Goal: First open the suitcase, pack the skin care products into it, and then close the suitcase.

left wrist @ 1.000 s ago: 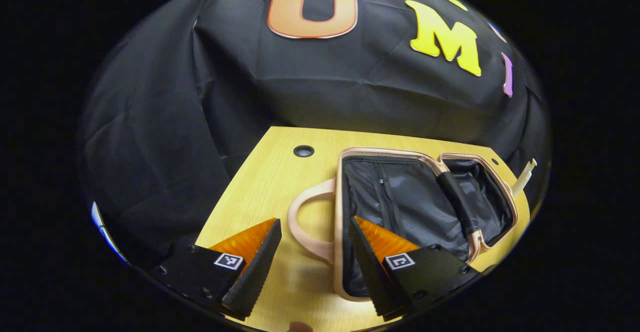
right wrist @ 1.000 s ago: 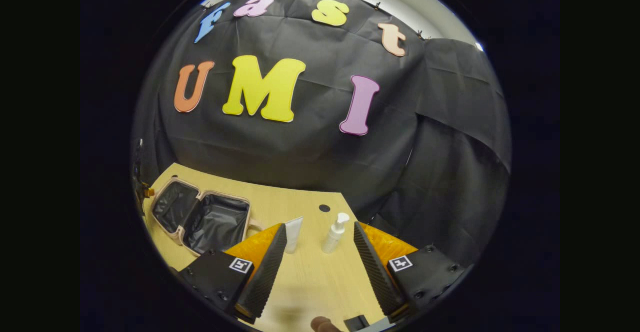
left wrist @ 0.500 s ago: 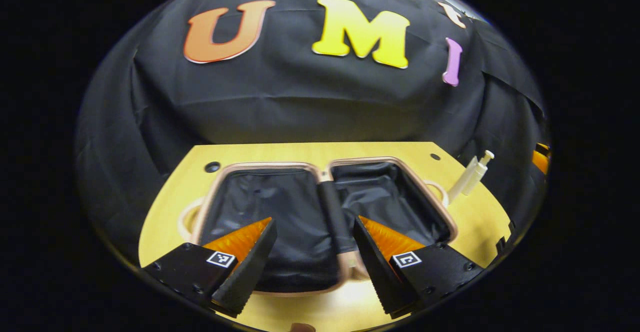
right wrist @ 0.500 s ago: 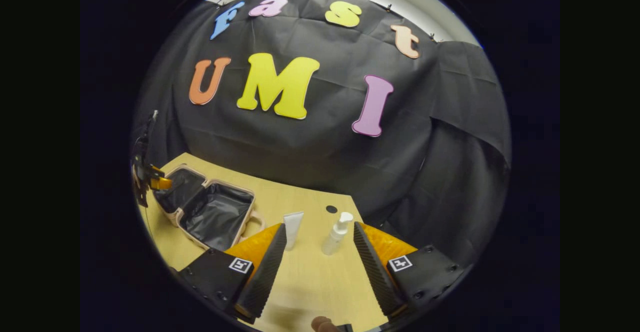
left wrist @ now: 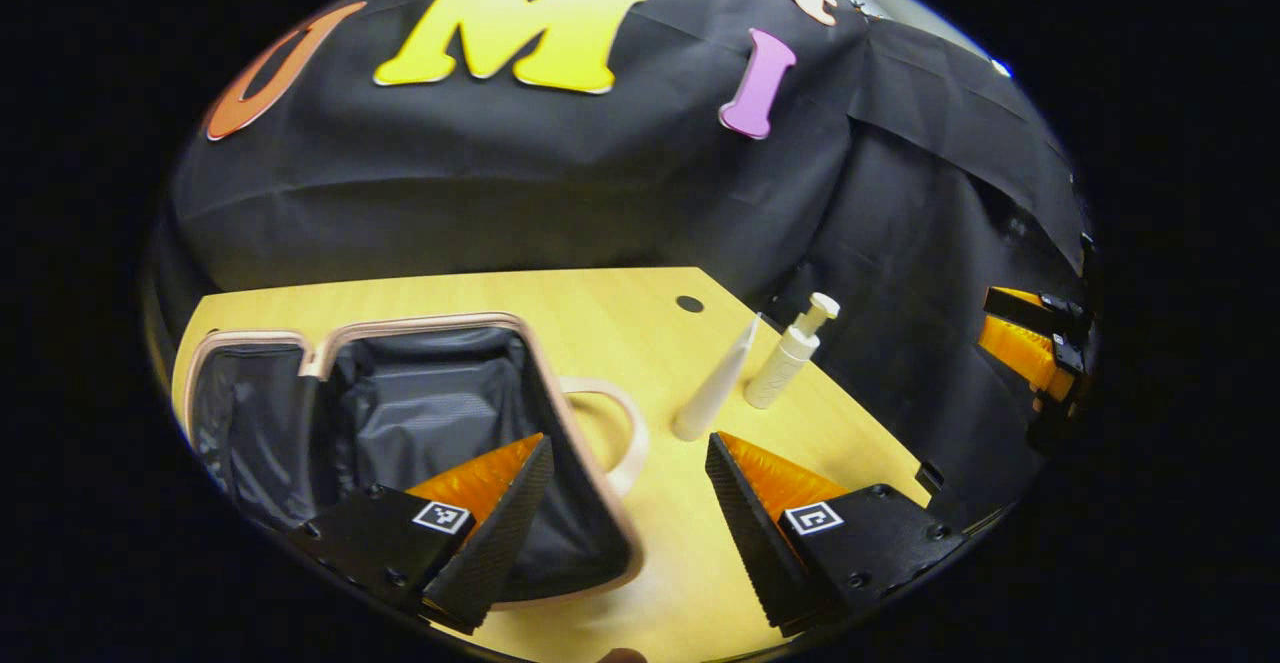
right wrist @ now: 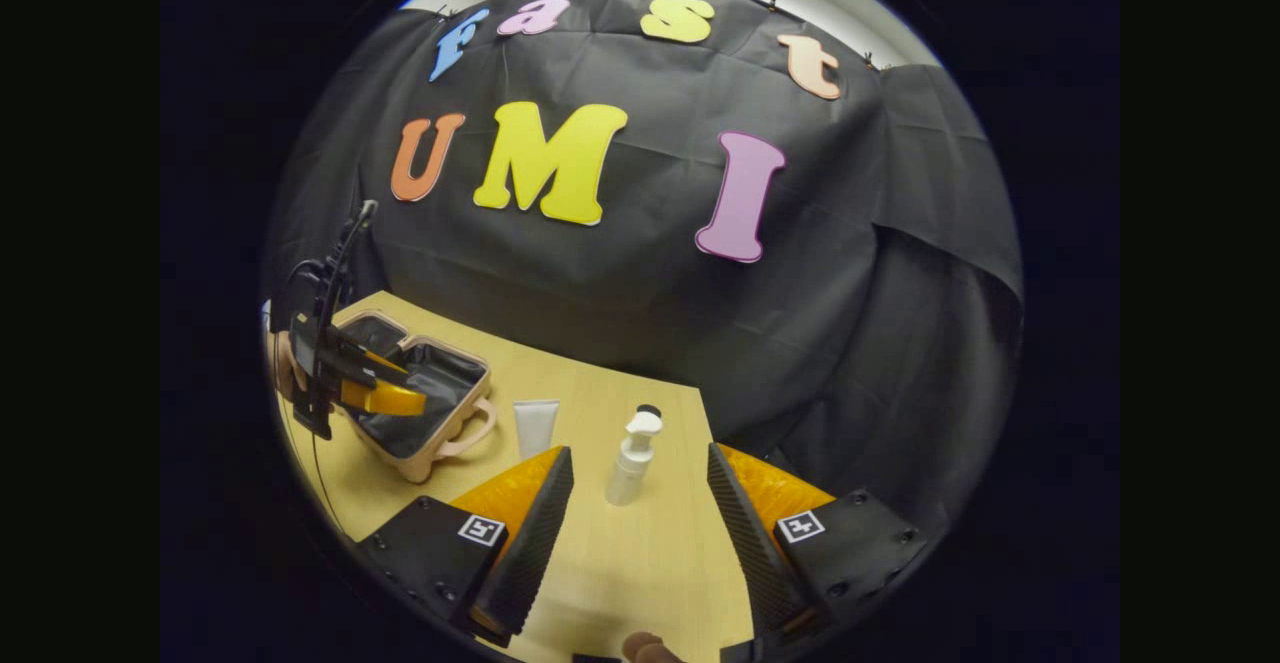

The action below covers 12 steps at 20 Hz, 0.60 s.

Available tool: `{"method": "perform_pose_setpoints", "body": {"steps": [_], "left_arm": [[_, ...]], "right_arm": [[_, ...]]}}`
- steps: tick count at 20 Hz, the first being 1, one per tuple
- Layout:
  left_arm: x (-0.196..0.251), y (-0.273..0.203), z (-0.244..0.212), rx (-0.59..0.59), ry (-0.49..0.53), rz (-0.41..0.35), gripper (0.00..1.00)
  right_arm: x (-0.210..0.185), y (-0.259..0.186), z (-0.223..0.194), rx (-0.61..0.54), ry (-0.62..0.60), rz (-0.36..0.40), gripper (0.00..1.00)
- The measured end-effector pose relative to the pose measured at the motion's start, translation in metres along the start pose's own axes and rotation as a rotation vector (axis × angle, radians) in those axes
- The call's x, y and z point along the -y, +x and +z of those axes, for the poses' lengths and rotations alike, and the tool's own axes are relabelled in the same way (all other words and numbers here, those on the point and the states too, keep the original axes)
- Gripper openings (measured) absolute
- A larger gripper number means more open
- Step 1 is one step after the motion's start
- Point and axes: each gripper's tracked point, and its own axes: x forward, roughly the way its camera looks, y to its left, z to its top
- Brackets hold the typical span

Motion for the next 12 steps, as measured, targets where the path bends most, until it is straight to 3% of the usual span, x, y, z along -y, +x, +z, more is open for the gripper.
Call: {"method": "perform_pose_setpoints", "body": {"steps": [6, 12], "left_arm": [[0.052, 0.075, -0.004, -0.045, 0.041, -0.03, 0.98], [0.057, 0.139, -0.01, -0.075, 0.082, 0.012, 0.94]], "right_arm": [[0.043, 0.029, -0.035, -0.064, 0.012, 0.026, 0.8], [0.07, 0.059, -0.064, -0.126, 0.014, 0.05, 0.8]]}}
